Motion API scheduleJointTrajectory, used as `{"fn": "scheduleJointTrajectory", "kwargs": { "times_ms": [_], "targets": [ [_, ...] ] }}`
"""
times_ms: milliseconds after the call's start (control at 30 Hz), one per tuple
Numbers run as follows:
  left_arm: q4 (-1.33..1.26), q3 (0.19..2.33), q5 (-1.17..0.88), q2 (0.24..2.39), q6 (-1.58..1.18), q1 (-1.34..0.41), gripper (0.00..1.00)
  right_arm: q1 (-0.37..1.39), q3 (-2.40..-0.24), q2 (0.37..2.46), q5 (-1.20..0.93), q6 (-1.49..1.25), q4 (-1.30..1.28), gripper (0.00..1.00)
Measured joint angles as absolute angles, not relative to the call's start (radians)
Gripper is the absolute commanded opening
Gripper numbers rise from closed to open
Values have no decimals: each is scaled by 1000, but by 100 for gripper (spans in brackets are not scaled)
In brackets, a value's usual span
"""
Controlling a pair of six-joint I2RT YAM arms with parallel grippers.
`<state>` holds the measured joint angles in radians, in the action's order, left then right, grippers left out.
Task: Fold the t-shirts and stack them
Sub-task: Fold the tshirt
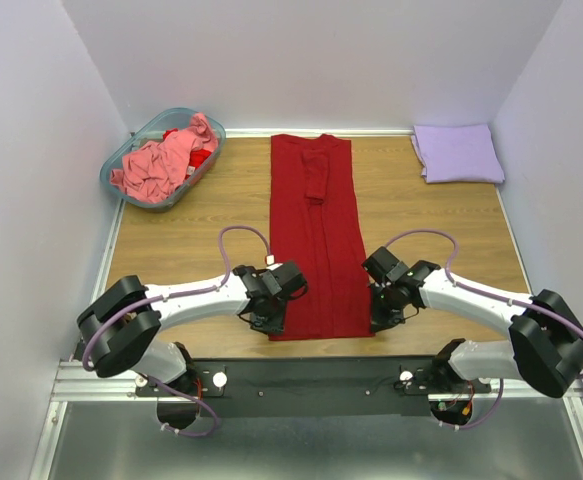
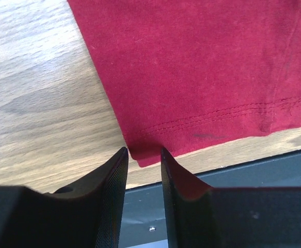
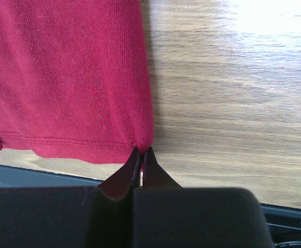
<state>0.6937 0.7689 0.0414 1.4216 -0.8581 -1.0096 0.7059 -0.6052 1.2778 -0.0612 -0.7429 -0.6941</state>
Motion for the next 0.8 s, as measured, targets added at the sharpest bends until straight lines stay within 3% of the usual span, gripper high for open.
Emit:
{"fn": "scheduleJointTrajectory", "kwargs": {
  "times_ms": [400, 500, 667, 800],
  "targets": [
    [706, 784, 44, 1472, -868, -1030, 39, 706, -604, 1275, -61, -740, -693, 0],
    [706, 786, 44, 1476, -868, -1034, 32, 706, -604, 1275, -61, -740, -693, 0],
    [694, 787, 37, 1480, -875, -1038, 3, 706, -604, 1275, -61, -740, -693, 0],
    [688, 787, 36, 1481, -880, -1043, 0, 706, -604, 1275, -62, -739, -693, 0]
  ]
}}
